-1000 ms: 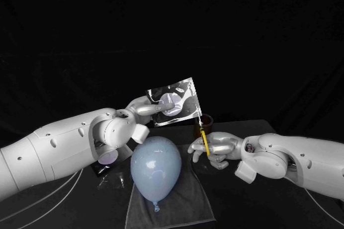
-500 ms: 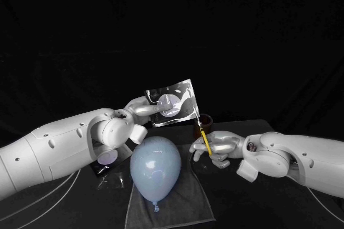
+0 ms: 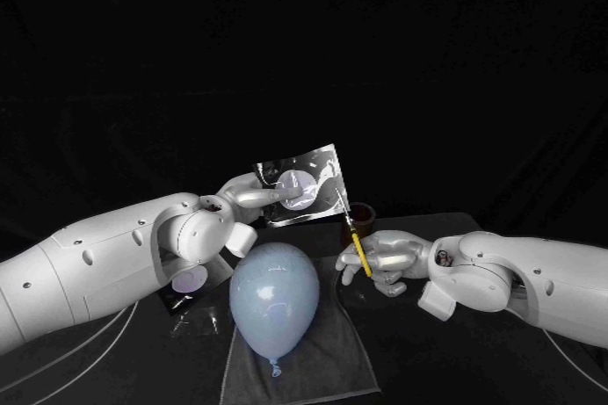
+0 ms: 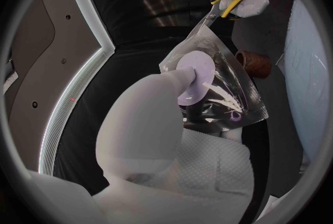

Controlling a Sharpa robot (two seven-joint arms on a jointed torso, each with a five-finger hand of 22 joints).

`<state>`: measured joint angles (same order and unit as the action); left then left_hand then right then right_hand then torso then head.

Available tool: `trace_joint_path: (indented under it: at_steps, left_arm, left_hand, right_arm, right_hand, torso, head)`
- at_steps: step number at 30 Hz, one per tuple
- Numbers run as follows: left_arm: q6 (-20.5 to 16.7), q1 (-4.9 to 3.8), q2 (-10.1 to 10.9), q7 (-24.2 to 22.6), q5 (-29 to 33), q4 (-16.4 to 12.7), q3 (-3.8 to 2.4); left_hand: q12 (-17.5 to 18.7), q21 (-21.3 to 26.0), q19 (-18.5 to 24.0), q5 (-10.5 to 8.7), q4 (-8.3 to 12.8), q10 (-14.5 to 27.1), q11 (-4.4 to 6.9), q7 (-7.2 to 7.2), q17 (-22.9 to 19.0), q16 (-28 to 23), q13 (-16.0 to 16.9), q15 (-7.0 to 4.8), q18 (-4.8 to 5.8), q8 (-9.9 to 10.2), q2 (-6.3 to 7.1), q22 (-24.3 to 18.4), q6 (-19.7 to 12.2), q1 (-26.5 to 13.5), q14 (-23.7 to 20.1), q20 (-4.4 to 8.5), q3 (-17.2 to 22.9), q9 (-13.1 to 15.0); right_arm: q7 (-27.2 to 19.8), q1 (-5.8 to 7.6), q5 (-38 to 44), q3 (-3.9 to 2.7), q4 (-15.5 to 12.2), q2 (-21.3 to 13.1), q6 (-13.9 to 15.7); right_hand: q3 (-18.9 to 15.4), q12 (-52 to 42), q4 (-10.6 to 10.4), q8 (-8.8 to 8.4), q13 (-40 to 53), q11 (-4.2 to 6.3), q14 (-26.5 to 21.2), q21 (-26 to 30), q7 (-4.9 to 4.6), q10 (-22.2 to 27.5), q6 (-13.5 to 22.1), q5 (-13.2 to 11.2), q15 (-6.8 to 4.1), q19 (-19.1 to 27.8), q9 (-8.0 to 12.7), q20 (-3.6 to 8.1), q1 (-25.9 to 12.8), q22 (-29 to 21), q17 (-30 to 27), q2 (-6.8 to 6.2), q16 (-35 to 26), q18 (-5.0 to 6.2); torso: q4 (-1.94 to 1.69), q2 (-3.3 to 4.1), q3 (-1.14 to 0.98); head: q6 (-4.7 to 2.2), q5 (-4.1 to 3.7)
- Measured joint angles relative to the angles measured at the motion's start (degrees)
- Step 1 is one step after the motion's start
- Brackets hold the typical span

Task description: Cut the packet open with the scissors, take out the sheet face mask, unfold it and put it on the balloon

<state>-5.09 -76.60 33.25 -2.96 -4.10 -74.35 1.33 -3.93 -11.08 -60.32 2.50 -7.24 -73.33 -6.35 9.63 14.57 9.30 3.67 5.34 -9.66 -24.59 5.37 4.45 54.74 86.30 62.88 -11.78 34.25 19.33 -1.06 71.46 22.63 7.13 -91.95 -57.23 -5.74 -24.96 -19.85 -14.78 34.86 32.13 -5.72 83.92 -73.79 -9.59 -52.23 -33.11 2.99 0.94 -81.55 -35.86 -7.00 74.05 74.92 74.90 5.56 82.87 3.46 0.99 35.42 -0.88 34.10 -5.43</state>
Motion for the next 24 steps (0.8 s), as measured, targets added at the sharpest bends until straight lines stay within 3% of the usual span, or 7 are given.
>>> trace_joint_path:
  at_steps: [6, 9, 12, 13, 16, 19, 24]
  left_arm:
    - [0.21, 0.00, 0.00, 0.22, -0.33, -0.05, 0.00]
    - [0.30, 0.00, 0.00, 0.29, -0.40, -0.06, -0.02]
    - [0.38, 0.00, 0.00, 0.36, -0.47, -0.07, -0.02]
    - [0.40, 0.00, 0.00, 0.39, -0.48, -0.07, -0.02]
    - [0.45, 0.00, 0.02, 0.46, -0.55, -0.08, -0.02]
    - [0.52, 0.00, 0.03, 0.53, -0.60, -0.10, 0.00]
    - [0.62, 0.00, 0.03, 0.60, -0.64, -0.11, 0.00]
  left_hand:
    - [0.00, 0.00, 0.00, 0.02, 0.00, -0.21, 0.21, 0.00, 0.00, 0.00, 0.04, 0.00, 0.00, 0.02, 0.01, 0.00, 0.00, -0.01, 0.00, 0.00, 0.00, 0.00]
    - [0.00, 0.00, 0.01, 0.12, 0.00, -0.21, 0.21, -0.01, -0.01, 0.00, 0.06, 0.01, 0.01, 0.06, 0.17, -0.01, 0.00, -0.16, 0.00, 0.00, 0.00, 0.00]
    - [0.00, 0.00, 0.00, 0.12, 0.40, -0.21, 0.21, -0.01, -0.01, 0.00, 0.06, 0.01, 0.02, 0.06, 0.27, -0.01, 0.00, -0.27, 0.00, 0.00, 0.40, 0.00]
    - [-0.01, 0.00, 0.00, 0.12, 0.55, -0.21, 0.21, -0.01, -0.01, 0.00, 0.06, 0.01, 0.01, 0.07, 0.39, 0.01, -0.01, -0.39, 0.00, 0.00, 0.55, 0.00]
    - [-0.01, 0.00, 0.01, 0.12, 0.55, -0.21, 0.21, -0.01, 0.04, 0.00, 0.06, 0.01, 0.02, 0.16, 0.39, 0.04, -0.01, -0.39, 0.00, 0.00, 0.55, 0.00]
    - [-0.01, 0.00, 0.01, 0.12, 0.55, -0.21, 0.21, -0.01, 0.04, 0.00, 0.06, 0.01, 0.03, 0.16, 0.46, 0.04, -0.01, -0.46, 0.00, 0.00, 0.55, 0.00]
    - [-0.01, 0.01, 0.01, 0.12, 0.56, -0.21, 0.21, -0.11, 0.04, 0.00, 0.06, 0.01, 0.04, -0.09, 0.47, 0.04, -0.12, -0.46, 0.00, 0.00, 0.56, 0.00]
  right_arm:
    - [-0.22, 0.07, -0.10, -0.02, 0.01, 0.20, 0.37]
    - [-0.35, 0.09, -0.21, -0.01, 0.01, 0.28, 0.68]
    - [-0.59, 0.10, -0.32, -0.01, 0.02, 0.32, 1.06]
    - [-0.65, 0.11, -0.36, -0.01, 0.02, 0.32, 1.17]
    - [-0.85, 0.12, -0.50, -0.01, 0.05, 0.35, 1.54]
    - [-1.01, 0.13, -0.62, -0.01, 0.05, 0.38, 1.82]
    - [-1.12, 0.13, -0.79, -0.01, 0.10, 0.40, 2.12]
  right_hand:
    - [-0.07, -2.62, 0.26, 1.52, -0.23, 0.84, 0.03, -1.82, 0.92, -4.35, -4.12, 0.00, -0.03, -0.63, -1.45, 0.63, 0.04, -0.02, 0.00, 0.04, 0.40, -0.01]
    - [0.01, -5.64, 0.49, 3.10, 1.23, 1.33, 0.12, -2.90, 1.76, -7.42, -6.83, 0.00, -0.97, -1.44, -2.71, 1.03, 0.45, -0.02, 0.01, 0.45, 0.79, -0.02]
    - [0.00, -11.11, 0.81, 7.03, 4.92, 0.84, -0.11, -4.03, 3.32, -9.33, -10.59, 0.00, -2.04, -2.25, -5.63, 1.87, 0.86, -0.01, 0.01, 0.86, 1.13, -0.04]
    - [0.07, -14.61, 0.90, 9.20, 7.71, 0.86, 0.02, -4.71, 4.07, -9.48, -11.38, 0.00, -2.35, -2.39, -7.72, 2.68, 1.05, -0.01, 0.01, 1.05, 1.29, -0.04]
    - [-0.15, -32.69, 1.13, 14.24, 24.36, 1.24, 0.01, -6.18, 5.80, -9.94, -12.17, -0.11, -3.15, -2.45, -12.93, 4.14, 1.35, 0.01, 0.04, 1.39, 1.72, -0.13]
    - [-0.15, -34.91, 1.13, 18.03, 36.80, 1.54, 0.01, -7.69, 6.91, -10.25, -12.27, -0.11, -3.15, -2.35, -17.21, 4.90, 1.31, 0.01, 0.05, 2.03, 2.64, -0.41]
    - [-0.15, -36.00, 1.13, 20.37, 40.53, 1.85, 0.02, -9.00, 7.54, -10.58, -12.12, -0.11, -3.15, -2.44, -20.71, 5.57, 1.04, 0.02, 0.05, 2.30, 3.71, -1.11]
  torso:
    - [0.00, 0.01, 0.03]
    - [0.01, 0.01, 0.02]
    - [0.02, 0.00, 0.02]
    - [0.02, 0.00, 0.02]
    - [0.02, 0.01, 0.00]
    - [0.02, 0.01, -0.01]
    - [0.03, 0.01, -0.02]
  head:
    - [-0.12, 0.01]
    - [-0.16, -0.03]
    - [-0.23, -0.04]
    - [-0.24, -0.04]
    - [-0.28, -0.08]
    - [-0.27, -0.11]
    - [-0.11, -0.12]
